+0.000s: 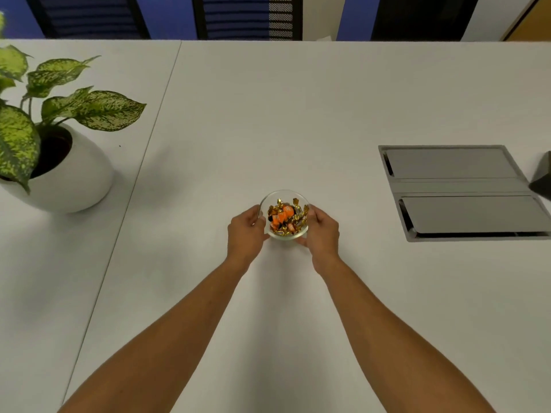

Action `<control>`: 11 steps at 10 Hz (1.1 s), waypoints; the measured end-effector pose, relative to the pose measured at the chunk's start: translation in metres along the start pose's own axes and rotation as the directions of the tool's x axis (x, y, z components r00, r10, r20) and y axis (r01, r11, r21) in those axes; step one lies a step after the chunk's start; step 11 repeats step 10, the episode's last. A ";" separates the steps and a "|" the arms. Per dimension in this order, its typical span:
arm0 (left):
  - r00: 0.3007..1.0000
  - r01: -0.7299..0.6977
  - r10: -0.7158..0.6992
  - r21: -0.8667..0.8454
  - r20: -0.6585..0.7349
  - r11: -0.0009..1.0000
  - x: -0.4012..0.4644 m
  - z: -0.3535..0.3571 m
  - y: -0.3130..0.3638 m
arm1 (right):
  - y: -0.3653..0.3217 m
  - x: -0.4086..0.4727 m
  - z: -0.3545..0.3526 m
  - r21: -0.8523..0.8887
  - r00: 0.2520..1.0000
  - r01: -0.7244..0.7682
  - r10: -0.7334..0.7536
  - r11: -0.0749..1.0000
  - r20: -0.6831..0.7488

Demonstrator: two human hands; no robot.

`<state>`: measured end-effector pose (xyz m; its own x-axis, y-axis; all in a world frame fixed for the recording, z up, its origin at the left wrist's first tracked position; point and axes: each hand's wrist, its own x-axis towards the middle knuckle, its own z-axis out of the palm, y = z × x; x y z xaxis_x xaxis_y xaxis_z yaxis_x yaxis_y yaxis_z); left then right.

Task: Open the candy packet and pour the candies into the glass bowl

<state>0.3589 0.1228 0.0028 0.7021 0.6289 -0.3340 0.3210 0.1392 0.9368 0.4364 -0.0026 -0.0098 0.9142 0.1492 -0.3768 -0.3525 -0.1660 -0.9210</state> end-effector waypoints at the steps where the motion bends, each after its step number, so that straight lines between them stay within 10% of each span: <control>1: 1.000 -0.007 0.008 0.026 -0.014 1.000 0.036 0.002 0.005 | -0.009 0.031 0.015 -0.031 1.000 0.018 -0.018 0.999 0.012; 7: 1.000 0.024 -0.021 0.172 -0.021 0.985 0.098 -0.001 0.008 | -0.017 0.084 0.038 -0.136 0.986 0.047 -0.025 0.990 0.164; 11: 0.989 -0.128 0.149 0.585 0.013 0.801 0.015 -0.026 -0.009 | 0.015 -0.002 0.001 -0.689 0.926 0.371 -0.306 0.622 0.222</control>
